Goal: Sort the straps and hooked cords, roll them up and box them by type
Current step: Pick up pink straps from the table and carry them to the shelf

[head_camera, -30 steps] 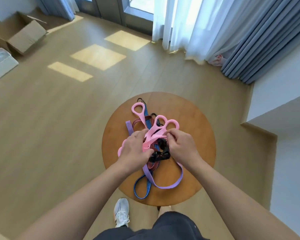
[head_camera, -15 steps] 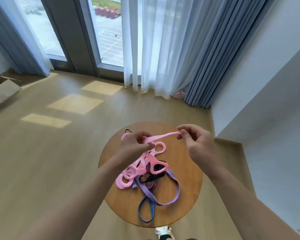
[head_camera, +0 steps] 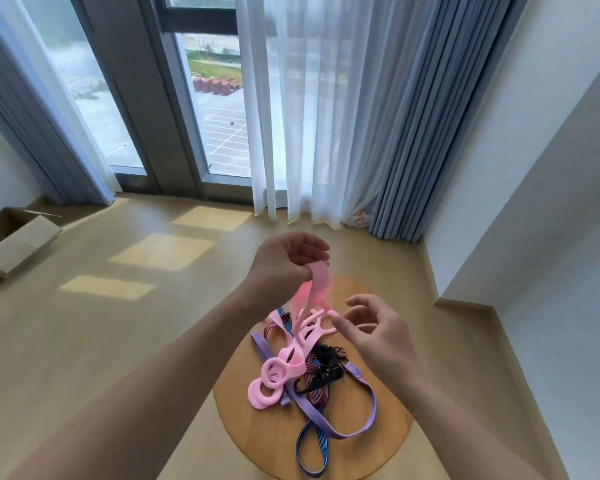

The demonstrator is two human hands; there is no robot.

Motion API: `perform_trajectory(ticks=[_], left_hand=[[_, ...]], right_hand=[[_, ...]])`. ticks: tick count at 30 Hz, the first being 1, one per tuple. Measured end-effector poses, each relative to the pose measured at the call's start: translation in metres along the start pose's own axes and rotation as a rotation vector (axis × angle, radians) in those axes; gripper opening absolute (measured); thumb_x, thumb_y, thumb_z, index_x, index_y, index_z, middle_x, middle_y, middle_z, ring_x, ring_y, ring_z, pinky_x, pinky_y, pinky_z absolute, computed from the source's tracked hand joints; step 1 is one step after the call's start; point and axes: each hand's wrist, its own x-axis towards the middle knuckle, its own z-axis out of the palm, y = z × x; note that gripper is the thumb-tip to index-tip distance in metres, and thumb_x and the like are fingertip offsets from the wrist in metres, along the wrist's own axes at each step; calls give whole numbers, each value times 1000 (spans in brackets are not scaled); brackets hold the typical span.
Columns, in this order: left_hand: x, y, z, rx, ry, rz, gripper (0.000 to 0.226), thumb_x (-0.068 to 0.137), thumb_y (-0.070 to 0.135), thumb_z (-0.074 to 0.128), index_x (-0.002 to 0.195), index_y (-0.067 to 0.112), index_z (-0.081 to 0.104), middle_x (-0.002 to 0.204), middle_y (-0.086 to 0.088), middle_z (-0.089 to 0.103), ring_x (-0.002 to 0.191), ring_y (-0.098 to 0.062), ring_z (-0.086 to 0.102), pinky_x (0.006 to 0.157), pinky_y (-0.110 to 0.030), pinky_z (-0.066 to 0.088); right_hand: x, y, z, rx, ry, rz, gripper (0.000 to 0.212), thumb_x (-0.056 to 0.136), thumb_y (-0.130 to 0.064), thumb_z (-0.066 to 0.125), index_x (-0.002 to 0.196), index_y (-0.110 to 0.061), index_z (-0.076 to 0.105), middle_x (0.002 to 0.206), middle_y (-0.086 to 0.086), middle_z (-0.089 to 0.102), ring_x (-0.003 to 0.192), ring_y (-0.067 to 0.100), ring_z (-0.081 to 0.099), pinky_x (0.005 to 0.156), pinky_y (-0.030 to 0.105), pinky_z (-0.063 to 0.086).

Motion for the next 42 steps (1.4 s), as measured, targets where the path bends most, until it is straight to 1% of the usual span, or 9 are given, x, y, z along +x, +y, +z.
perform_trajectory(ticks=[2,5,10,13,19,21,26,34,42], left_hand=[[0,8,1,-64,-37,21,32,79,-24,69,99,1,73,94,-21,77,92,-29,76,79,-31,63],[0,22,9,-156,-99,51,33,79,-25,68,100,-1,72,95,-24,76,94,-34,76,82,-39,63],[5,37,15,-208,-124,81,42,77,-30,63,97,6,73,93,-15,77,95,-33,76,86,-42,62],[6,33,12,-206,-97,75,43,77,-29,64,95,9,74,93,-10,77,96,-28,76,81,-39,62],[-8,10,9,-56,-91,-200,10,101,15,63,102,17,73,96,-5,76,92,-22,74,77,-37,62],[-17,2,10,22,-138,-331,28,104,36,58,104,12,72,94,-8,78,85,-24,77,72,-37,63],[-33,-9,1,-109,2,-356,25,104,21,58,104,-1,71,91,-19,77,79,-30,75,69,-39,64],[-51,-13,11,-395,-37,-414,15,100,0,58,110,-1,68,81,-18,75,75,-29,73,76,-41,63],[-58,-10,63,-493,-134,-423,14,101,0,54,103,2,68,89,-20,72,79,-29,69,72,-39,62]], right_hand=[[3,-8,-1,-15,28,-26,51,70,-48,86,110,-27,62,102,-12,65,94,3,63,80,21,54],[11,-24,-3,16,-143,-5,57,77,-37,86,126,-32,58,118,-16,61,111,0,57,92,24,51],[17,-29,3,149,-350,109,21,84,-21,78,99,-33,69,101,-7,73,101,14,68,97,45,54],[16,-26,1,226,-387,158,23,89,-13,71,108,-25,69,105,4,74,104,25,68,100,45,51],[11,-30,-8,366,-454,220,26,91,0,65,117,-4,64,110,20,72,103,37,69,95,55,54],[6,-31,-8,471,-471,253,31,91,6,61,121,1,60,114,25,69,106,43,67,96,56,54],[-17,-25,4,545,-519,336,38,90,-8,70,122,9,57,117,26,68,108,43,68,98,55,53],[-72,-6,17,555,-421,400,21,92,-11,68,112,-12,73,118,15,71,114,37,65,103,57,49],[-115,19,-17,711,2,481,28,97,-20,60,119,-3,60,113,24,71,101,45,69,88,55,57]])
